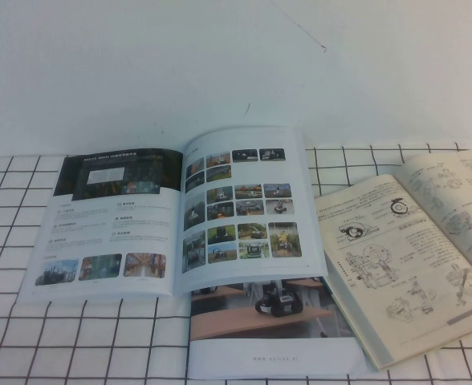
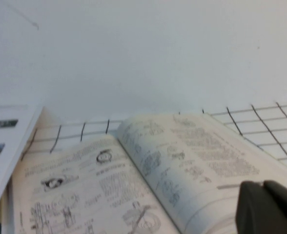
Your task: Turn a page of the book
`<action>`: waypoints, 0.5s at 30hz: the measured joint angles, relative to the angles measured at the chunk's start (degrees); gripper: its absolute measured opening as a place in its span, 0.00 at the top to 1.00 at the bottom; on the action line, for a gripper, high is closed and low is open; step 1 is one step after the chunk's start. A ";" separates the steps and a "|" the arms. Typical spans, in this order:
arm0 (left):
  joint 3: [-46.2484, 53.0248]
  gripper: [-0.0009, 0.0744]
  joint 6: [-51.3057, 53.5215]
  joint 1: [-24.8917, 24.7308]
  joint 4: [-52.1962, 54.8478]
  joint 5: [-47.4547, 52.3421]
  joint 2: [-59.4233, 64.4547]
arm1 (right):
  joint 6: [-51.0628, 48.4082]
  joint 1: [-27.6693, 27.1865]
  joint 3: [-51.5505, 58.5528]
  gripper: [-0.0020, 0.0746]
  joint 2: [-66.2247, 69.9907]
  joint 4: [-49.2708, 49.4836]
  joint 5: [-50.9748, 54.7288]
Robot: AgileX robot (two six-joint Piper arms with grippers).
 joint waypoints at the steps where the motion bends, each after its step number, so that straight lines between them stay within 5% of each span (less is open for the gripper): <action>1: 0.00 0.99 0.00 0.00 -0.80 -1.22 0.00 | 0.00 0.00 0.00 0.96 0.00 0.82 -1.45; 15: 0.00 0.99 5.48 0.00 -0.88 -3.50 0.00 | -0.37 0.00 0.00 0.96 0.00 2.73 -7.23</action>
